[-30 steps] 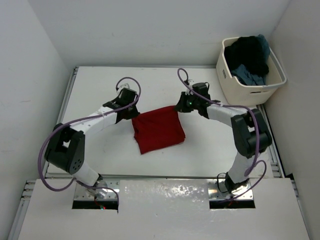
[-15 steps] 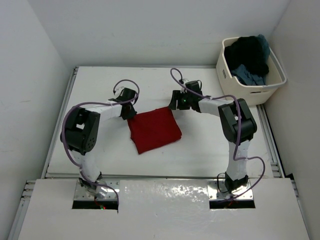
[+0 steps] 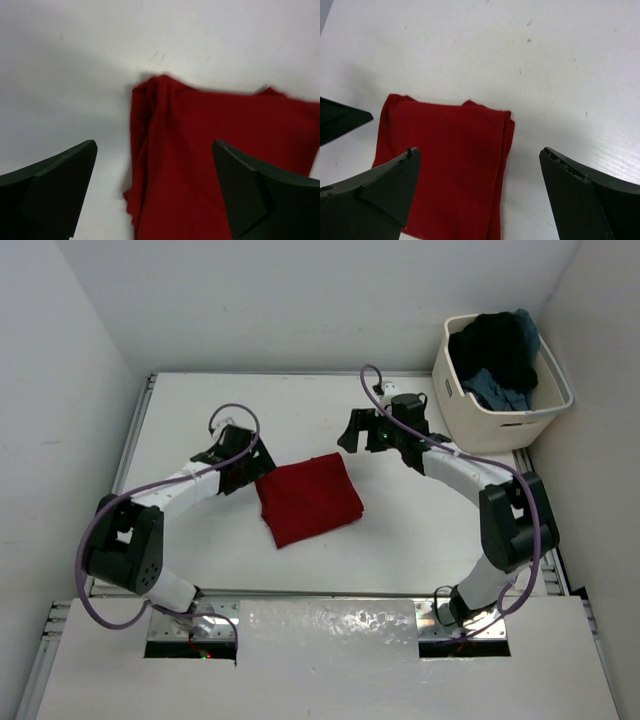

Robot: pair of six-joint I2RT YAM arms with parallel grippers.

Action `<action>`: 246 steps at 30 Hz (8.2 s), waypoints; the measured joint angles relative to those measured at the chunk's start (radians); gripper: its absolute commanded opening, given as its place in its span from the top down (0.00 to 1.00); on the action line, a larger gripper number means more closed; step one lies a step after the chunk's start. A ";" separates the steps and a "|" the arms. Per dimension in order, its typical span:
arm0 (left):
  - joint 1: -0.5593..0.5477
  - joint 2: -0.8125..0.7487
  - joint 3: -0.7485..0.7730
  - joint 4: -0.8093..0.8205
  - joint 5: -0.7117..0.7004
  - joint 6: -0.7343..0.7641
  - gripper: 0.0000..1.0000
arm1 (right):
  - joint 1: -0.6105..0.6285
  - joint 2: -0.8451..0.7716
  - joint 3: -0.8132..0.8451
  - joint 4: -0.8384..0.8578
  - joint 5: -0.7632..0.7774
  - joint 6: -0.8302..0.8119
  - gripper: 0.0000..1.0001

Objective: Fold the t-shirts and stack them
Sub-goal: Put the neatly folded tshirt into the corner of the board with the left arm, then grab crumpled tshirt from bin with the right arm, then move the tshirt to the center of the board, then flatten out the tshirt

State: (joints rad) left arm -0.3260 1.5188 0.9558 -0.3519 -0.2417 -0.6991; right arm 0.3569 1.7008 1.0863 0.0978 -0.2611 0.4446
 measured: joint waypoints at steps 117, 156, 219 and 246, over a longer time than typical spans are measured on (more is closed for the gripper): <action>0.161 -0.140 0.057 0.259 0.114 0.298 0.00 | -0.260 0.014 0.511 -0.489 0.444 -0.182 0.01; 0.161 0.105 0.088 0.333 0.182 0.282 0.02 | -0.530 0.828 1.088 0.150 0.595 0.014 1.00; 0.161 -0.277 0.015 0.248 0.141 0.190 0.00 | -0.438 -0.256 -0.047 0.127 -0.306 -0.026 0.01; 0.089 -0.102 -0.323 0.118 0.232 0.039 0.17 | -0.262 -0.617 -0.640 -0.493 0.275 -0.084 0.01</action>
State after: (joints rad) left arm -0.2371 1.4166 0.6323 -0.2340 -0.0101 -0.6605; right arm 0.0944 1.0836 0.4461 -0.3950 0.0135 0.3611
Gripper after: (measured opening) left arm 0.900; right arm 0.989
